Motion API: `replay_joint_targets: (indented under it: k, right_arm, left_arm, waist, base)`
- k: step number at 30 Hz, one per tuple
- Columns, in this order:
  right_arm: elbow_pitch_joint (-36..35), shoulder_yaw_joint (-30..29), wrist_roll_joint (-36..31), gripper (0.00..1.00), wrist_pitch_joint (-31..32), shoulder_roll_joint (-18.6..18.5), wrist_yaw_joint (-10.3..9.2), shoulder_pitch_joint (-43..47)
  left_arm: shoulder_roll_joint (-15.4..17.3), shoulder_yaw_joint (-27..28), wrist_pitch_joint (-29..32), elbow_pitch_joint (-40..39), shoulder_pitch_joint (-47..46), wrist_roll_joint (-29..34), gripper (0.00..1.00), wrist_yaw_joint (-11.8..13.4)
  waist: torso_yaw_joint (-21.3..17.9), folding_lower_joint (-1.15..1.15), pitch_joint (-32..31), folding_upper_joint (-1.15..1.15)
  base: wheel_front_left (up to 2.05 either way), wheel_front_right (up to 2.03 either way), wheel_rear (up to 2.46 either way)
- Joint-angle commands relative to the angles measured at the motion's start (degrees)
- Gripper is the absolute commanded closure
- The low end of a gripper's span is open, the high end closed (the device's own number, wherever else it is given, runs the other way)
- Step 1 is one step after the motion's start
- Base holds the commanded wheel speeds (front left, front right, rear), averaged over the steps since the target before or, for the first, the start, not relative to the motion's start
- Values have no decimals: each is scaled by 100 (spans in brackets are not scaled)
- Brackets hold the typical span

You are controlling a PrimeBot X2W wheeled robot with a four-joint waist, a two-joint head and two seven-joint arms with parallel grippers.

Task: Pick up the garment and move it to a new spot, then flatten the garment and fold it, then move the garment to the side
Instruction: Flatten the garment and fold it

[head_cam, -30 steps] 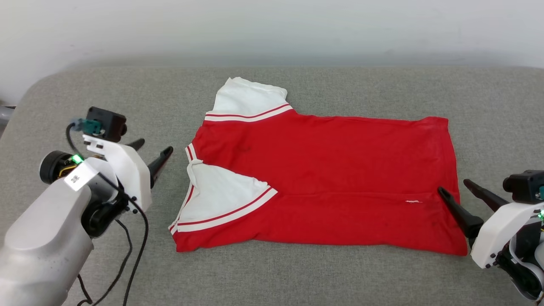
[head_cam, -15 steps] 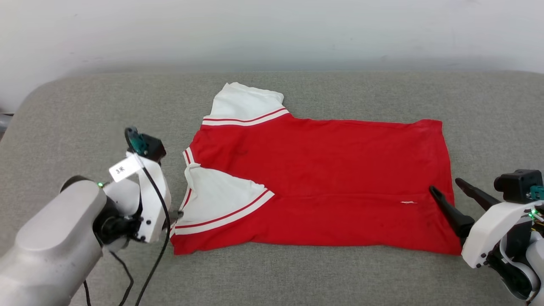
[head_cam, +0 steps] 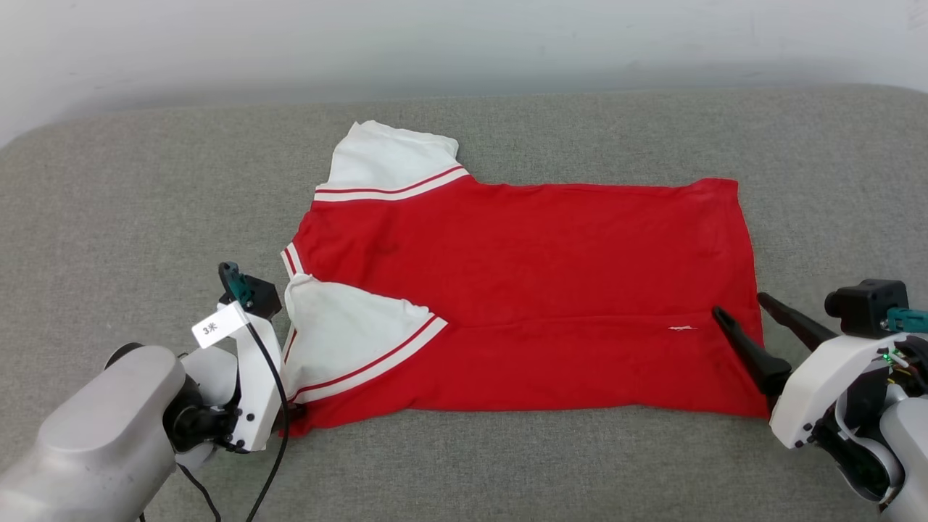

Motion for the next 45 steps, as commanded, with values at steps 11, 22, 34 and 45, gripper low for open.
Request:
replay_joint_targets:
  k: [11,22,34,45]
  right_arm:
    - [-119,-65,-162,0,149,-271,-7,-199]
    - [-672,112,148,0,2219,-1246,-7,-601]
    - [-257,297,581,0,3799,-1047,-7,-383]
    - [811,713,378,0,3644,-376,-6,-194]
  left_arm:
    - [60,-449,-955,-163,103,85,100,-3]
    - [445,-602,-1594,-716,-47,157,100,-2]
    - [339,-724,-1784,-960,-228,298,100,-3]
    - [236,-788,-1980,-877,-420,433,100,-3]
  waist:
    - [86,1,-161,0]
    - [226,1,-308,0]
    - [352,1,-86,0]
    - [483,1,240,0]
  base:
    - [0,0,0]
    - [0,0,0]
    - [0,0,0]
    - [0,0,0]
